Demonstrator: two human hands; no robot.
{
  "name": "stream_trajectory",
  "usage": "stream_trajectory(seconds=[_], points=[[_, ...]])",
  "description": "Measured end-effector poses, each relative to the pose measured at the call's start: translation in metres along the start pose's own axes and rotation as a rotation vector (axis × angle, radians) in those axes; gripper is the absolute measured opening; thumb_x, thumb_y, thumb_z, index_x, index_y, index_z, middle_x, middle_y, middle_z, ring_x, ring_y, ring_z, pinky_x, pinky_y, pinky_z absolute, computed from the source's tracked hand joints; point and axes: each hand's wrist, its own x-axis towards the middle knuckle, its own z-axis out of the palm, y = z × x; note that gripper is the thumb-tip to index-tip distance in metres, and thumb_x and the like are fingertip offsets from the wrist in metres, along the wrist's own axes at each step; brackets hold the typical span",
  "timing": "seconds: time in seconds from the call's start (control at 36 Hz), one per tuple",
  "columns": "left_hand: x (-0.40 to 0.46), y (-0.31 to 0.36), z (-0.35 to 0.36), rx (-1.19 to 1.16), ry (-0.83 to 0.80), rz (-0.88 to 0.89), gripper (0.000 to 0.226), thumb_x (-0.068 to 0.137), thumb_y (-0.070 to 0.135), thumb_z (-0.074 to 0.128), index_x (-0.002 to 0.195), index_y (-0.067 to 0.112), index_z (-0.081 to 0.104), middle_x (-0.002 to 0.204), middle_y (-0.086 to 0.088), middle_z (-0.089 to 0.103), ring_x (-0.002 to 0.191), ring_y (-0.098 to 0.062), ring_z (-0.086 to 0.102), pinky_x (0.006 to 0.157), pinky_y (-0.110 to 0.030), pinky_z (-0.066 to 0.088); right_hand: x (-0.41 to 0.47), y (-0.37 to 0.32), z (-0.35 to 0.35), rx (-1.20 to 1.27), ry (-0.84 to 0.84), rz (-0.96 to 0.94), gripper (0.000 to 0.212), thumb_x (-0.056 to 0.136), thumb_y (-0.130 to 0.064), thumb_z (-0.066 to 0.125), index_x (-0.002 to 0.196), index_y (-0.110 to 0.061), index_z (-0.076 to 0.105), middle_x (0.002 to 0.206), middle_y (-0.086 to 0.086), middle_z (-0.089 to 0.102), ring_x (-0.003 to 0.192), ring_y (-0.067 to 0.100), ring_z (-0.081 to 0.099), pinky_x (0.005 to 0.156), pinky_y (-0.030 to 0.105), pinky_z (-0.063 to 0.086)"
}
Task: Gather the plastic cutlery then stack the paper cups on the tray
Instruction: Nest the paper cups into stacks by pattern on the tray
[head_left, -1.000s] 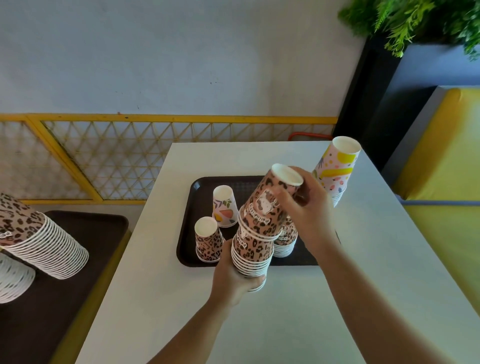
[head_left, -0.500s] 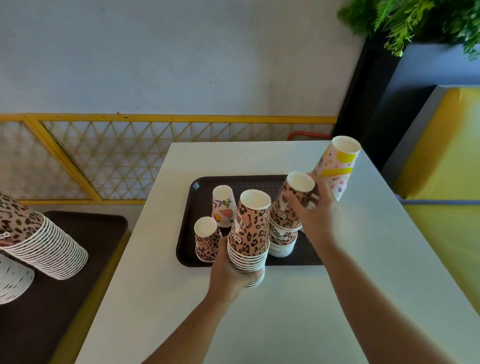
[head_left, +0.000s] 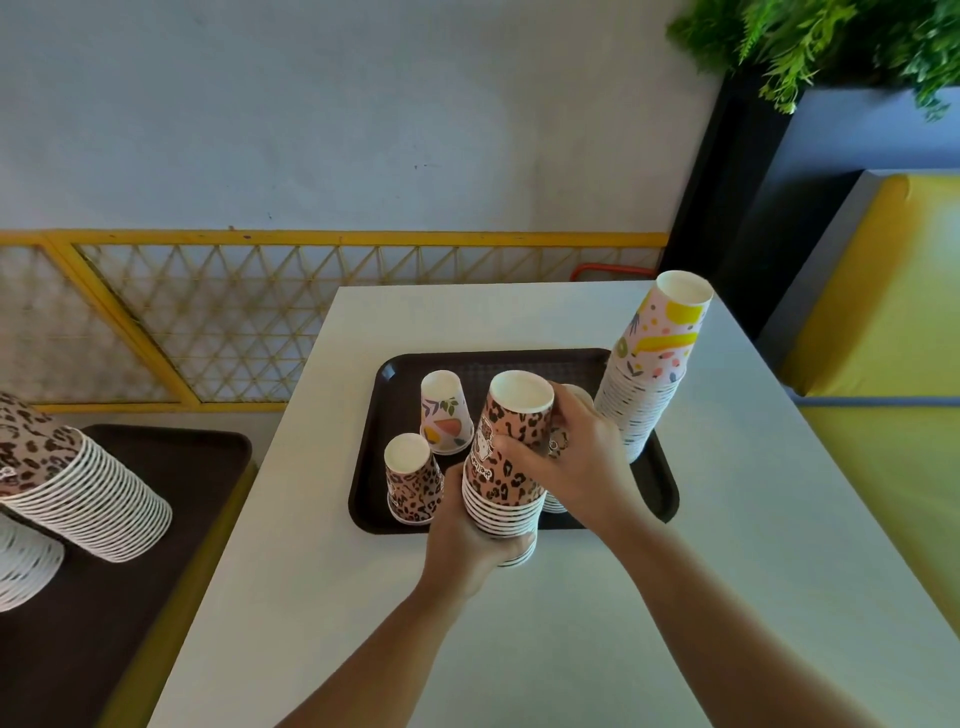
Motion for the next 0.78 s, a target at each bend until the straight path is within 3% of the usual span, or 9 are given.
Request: stream_trajectory(seconds=[0.14,0.25,0.36,0.42,0.53,0.64,0.78], points=[[0.000,0.001,0.000,0.006,-0.002,0.000,0.082,0.049,0.017,0.091,0.109,0.043,0.042,0.110,0.019,0.059,0.100,0.014,0.056,0.080,-0.006,0.046,0.001,0.000,-0.001,0.063,0.042,0.046,0.065,0.065,-0.050,0.068,0.122,-0.024,0.053,0.113,-0.006,0.062,0.102,0.005,0.059,0.083,0.022,0.053],[-0.002,0.000,0.000,-0.001,-0.020,-0.015,0.082,0.048,0.020,0.090,0.111,0.043,0.042,0.110,0.019,0.061,0.100,0.014,0.055,0.079,-0.003,0.044,0.006,-0.002,-0.007,0.110,0.113,0.039,0.057,0.069,-0.040,0.071,0.120,-0.020,0.056,0.108,-0.005,0.066,0.099,0.007,0.062,0.082,0.028,0.055],[-0.002,-0.001,0.001,-0.006,-0.017,-0.033,0.081,0.042,0.031,0.089,0.108,0.041,0.044,0.108,0.017,0.062,0.100,0.008,0.058,0.082,-0.012,0.047,0.014,-0.006,-0.018,0.229,0.164,0.090,0.051,0.068,-0.043,0.068,0.110,-0.017,0.059,0.100,-0.002,0.069,0.094,0.011,0.066,0.080,0.039,0.057],[-0.001,-0.001,0.001,-0.017,-0.015,-0.045,0.079,0.045,0.021,0.091,0.107,0.039,0.045,0.107,0.016,0.062,0.099,0.009,0.058,0.082,-0.013,0.047,0.019,-0.008,-0.025,0.306,0.199,0.113,0.044,0.069,-0.040,0.069,0.105,-0.016,0.060,0.096,-0.001,0.070,0.092,0.013,0.067,0.081,0.041,0.057],[-0.001,-0.003,-0.002,-0.016,-0.012,-0.047,0.080,0.050,0.014,0.091,0.110,0.038,0.044,0.108,0.016,0.062,0.101,0.003,0.059,0.084,-0.019,0.048,0.029,-0.012,-0.042,0.394,0.345,0.098,0.040,0.077,-0.032,0.071,0.106,-0.007,0.061,0.096,0.001,0.069,0.092,0.013,0.067,0.080,0.036,0.057],[-0.001,-0.003,-0.004,-0.017,0.005,-0.044,0.084,0.051,0.014,0.091,0.115,0.038,0.042,0.112,0.014,0.061,0.106,-0.004,0.058,0.088,-0.026,0.051,0.038,-0.009,-0.053,0.232,0.477,0.013,0.049,0.079,-0.031,0.070,0.121,-0.011,0.055,0.107,-0.004,0.065,0.097,0.005,0.062,0.077,0.018,0.052],[0.001,0.000,-0.004,-0.023,0.016,-0.042,0.082,0.051,0.011,0.091,0.110,0.041,0.042,0.111,0.016,0.059,0.105,-0.001,0.057,0.087,-0.022,0.049,0.040,0.010,-0.044,0.039,0.461,-0.006,0.058,0.072,-0.032,0.075,0.122,-0.015,0.053,0.108,-0.007,0.059,0.095,0.008,0.058,0.074,0.017,0.047]])
